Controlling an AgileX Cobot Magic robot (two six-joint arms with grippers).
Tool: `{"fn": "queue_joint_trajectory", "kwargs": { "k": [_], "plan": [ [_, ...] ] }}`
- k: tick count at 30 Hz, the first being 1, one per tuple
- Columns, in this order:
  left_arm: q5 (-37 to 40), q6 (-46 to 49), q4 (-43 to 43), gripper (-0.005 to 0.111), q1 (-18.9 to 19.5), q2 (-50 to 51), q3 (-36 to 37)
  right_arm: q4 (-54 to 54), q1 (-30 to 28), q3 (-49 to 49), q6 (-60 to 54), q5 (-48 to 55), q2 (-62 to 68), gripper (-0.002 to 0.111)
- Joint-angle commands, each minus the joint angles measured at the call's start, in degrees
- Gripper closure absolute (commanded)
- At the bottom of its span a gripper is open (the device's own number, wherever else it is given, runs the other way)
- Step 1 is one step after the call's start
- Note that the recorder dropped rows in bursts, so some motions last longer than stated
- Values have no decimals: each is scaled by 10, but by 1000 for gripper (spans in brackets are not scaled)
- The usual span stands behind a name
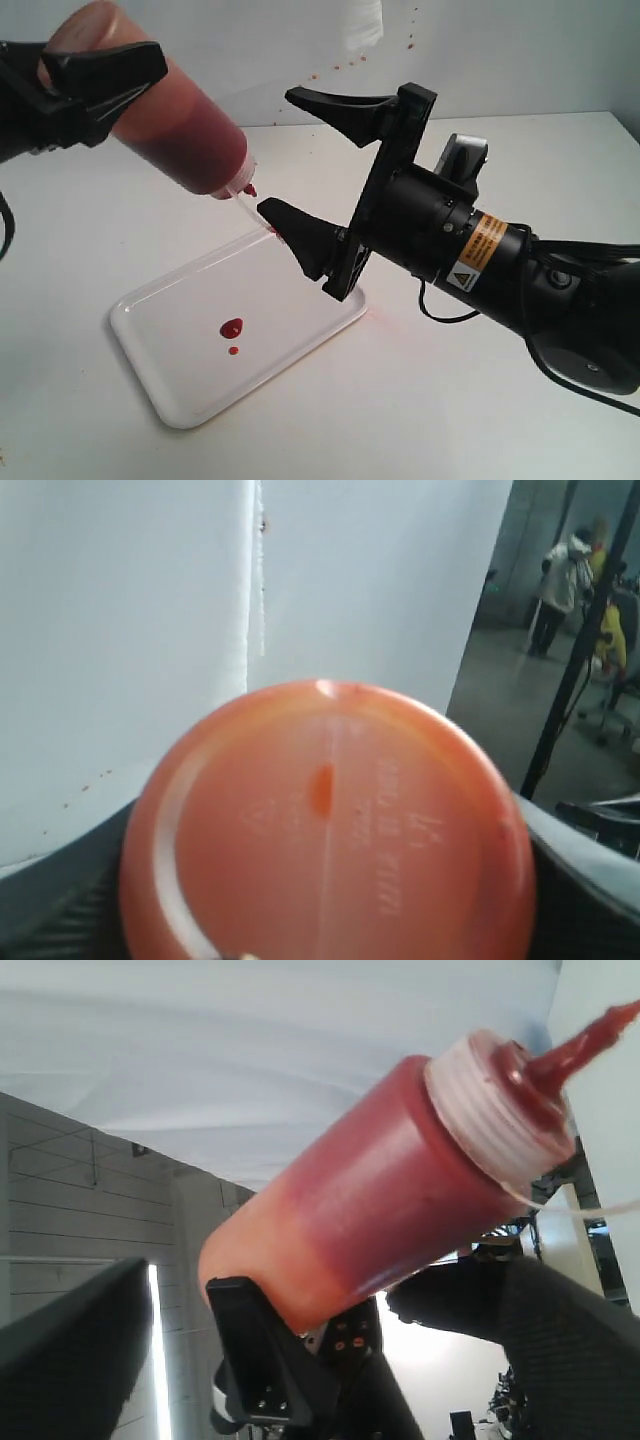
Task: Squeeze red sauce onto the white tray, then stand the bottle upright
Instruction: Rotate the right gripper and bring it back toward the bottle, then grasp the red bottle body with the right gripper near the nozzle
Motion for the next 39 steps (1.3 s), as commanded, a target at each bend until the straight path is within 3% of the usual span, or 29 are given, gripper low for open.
{"fn": "queue_joint_trajectory", "kwargs": {
  "k": [1,6,12,19,26,32,39],
  "plan": [
    [-205,97,-224,107,-2,26,83,-2,1,3,-1,-10,-1,23],
    [-223,94,-303,107,-2,77,123,-1,1,3,-1,-12,-1,23],
    [-223,94,-313,107,-2,121,124,1,37,-6,-1,-10,3,23],
    [-223,90,-290,107,-2,134,92,6,108,-81,-1,4,50,23],
    [-223,71,-342,107,-2,134,91,-33,121,-93,-1,5,105,26],
    [-223,16,-326,107,-3,134,91,33,139,-93,-1,0,123,26],
    [-223,19,-277,107,-3,134,91,83,145,-96,-1,-4,131,26]
  ]
}}
